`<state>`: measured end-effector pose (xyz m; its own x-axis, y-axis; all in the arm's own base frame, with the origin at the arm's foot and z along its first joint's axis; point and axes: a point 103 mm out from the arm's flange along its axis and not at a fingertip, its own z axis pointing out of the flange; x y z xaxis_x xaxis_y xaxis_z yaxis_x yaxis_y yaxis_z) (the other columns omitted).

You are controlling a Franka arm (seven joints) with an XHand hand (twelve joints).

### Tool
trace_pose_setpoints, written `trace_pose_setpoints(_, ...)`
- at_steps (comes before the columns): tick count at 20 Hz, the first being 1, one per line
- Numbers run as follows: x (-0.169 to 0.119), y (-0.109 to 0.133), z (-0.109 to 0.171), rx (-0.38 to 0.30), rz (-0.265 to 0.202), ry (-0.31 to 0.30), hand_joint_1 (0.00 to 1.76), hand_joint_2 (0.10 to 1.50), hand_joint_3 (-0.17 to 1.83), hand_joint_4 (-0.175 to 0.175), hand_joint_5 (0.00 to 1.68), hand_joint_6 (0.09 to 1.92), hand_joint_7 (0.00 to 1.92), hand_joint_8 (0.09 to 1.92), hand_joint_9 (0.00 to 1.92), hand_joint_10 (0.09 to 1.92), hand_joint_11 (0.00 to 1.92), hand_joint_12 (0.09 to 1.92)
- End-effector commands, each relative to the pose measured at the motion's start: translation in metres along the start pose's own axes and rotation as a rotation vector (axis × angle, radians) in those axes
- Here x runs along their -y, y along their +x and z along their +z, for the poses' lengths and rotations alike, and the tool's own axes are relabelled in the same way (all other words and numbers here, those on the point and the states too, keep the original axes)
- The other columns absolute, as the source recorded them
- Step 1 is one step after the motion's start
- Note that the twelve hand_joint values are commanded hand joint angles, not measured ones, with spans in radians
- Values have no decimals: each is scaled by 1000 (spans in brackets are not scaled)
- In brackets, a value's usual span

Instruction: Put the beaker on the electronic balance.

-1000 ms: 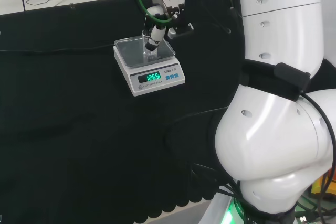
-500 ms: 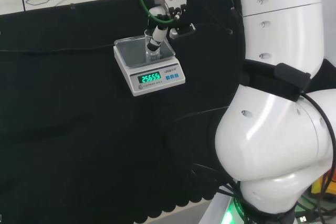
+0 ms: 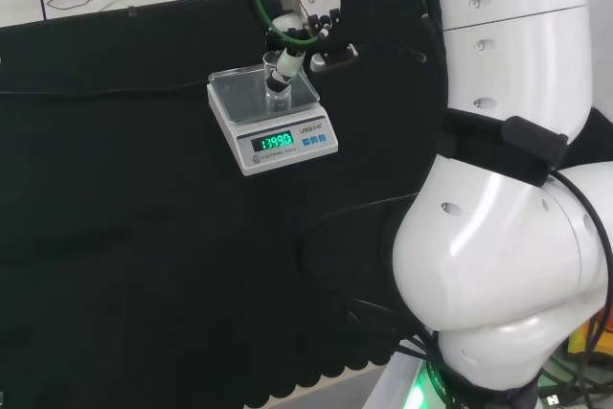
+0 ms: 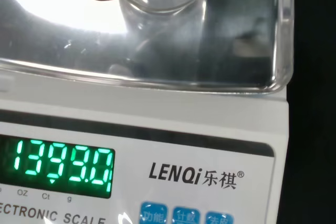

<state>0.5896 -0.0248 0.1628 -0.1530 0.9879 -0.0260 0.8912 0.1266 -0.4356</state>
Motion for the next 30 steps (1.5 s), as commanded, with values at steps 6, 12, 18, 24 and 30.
trace_pose_setpoints(6, 7, -5, -9, 45, 23, 104, 567, 779, -150, -63, 181, 444, 338, 798, 1084, 603, 1105, 1021)
trace_pose_setpoints(12, 26, -7, -28, 47, 37, 146, 428, 710, -87, 9, 35, 88, 17, 427, 127, 721, 347, 1380)
trace_pose_setpoints(18, 73, -15, -65, 68, 8, 53, 401, 703, -43, 19, 36, 87, 10, 162, 0, 460, 4, 1448)
trace_pose_setpoints(24, 142, -32, -95, 95, 9, -53, 389, 708, -19, 13, 74, 87, 0, 345, 0, 681, 0, 1457)
trace_pose_setpoints(30, 206, -67, -94, -95, 42, -30, 235, 965, 106, 7, 147, 87, 13, 571, 22, 908, 0, 1466)
